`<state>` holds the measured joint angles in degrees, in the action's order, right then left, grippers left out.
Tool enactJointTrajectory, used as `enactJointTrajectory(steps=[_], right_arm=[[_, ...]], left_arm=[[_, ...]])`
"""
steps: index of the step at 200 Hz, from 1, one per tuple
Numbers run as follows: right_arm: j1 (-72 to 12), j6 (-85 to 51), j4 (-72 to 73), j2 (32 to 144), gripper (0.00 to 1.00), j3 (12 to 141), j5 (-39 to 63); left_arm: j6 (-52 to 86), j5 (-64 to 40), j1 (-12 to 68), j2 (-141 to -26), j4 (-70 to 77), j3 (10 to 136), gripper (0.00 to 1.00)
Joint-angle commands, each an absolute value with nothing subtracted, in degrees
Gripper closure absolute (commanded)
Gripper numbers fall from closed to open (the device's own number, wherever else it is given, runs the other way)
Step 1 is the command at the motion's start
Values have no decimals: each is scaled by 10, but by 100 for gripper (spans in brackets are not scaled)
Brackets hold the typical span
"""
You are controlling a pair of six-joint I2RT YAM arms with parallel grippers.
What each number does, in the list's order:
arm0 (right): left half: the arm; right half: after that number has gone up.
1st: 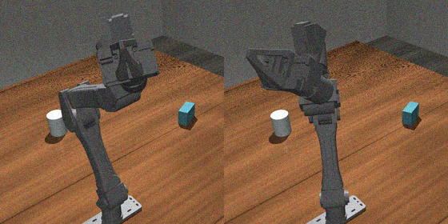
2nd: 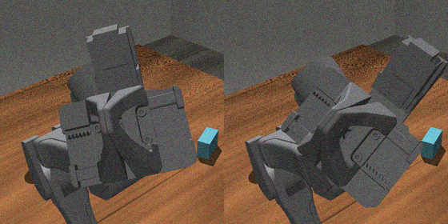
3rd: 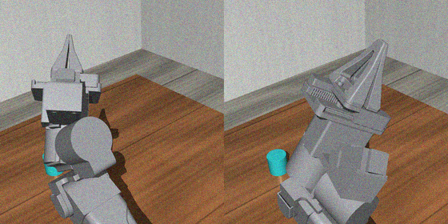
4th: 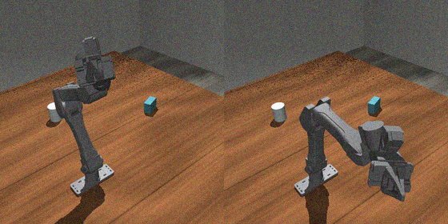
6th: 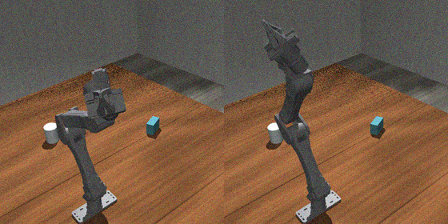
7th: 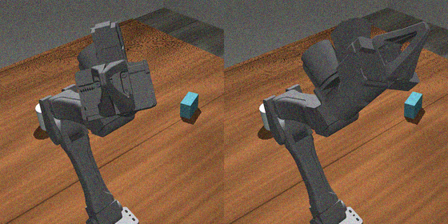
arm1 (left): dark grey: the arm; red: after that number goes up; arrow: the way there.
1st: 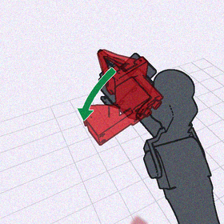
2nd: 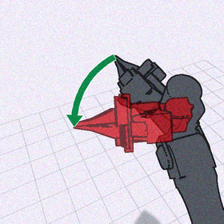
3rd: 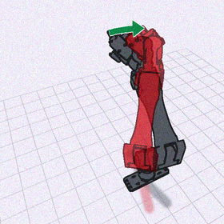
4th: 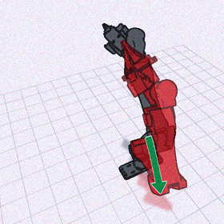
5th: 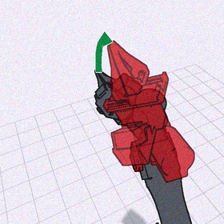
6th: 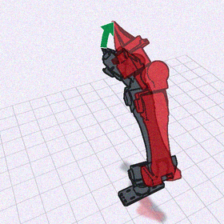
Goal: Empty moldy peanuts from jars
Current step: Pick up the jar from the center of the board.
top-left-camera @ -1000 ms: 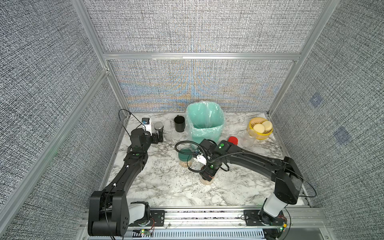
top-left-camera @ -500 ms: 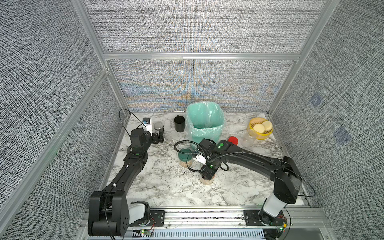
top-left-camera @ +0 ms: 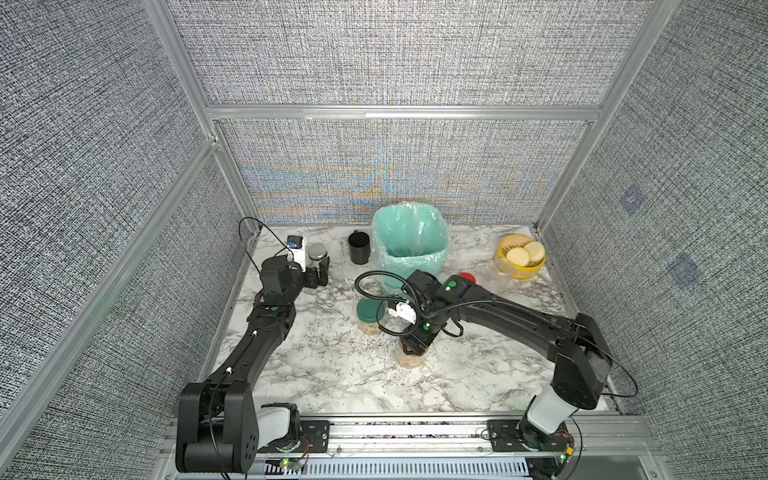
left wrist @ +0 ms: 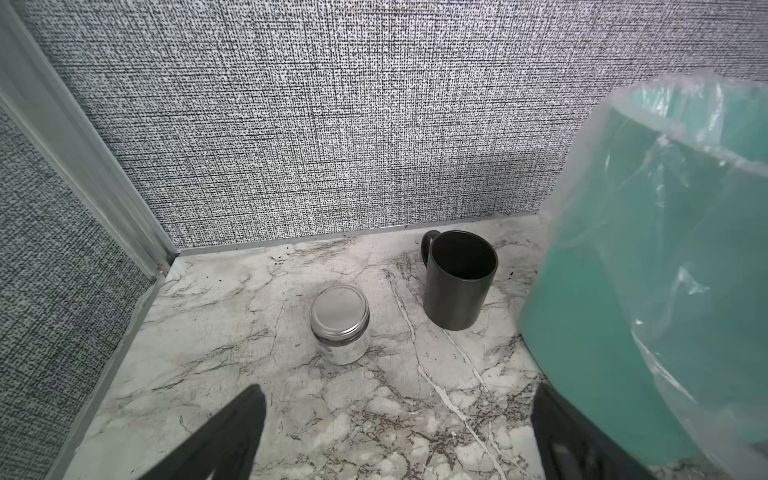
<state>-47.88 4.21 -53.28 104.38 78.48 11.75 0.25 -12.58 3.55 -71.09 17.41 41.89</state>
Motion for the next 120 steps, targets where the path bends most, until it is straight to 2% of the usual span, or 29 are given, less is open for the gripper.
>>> enactJointTrajectory(steps=[1,24,65,94,120], right_arm=[[-463,47,-484,1027,100,787,163],[-438,52,-461,1005,100,785,186],[-385,70,-443,967,100,792,230],[-345,87,-444,944,100,804,254],[-321,102,-449,933,100,825,276]], left_arm=[[-21,-171,35,-703,157,428,0],[-24,-227,35,-698,165,429,0],[-76,-392,35,-674,147,438,0],[-213,-560,36,-675,49,475,1],[-280,-643,38,-700,-70,526,0]])
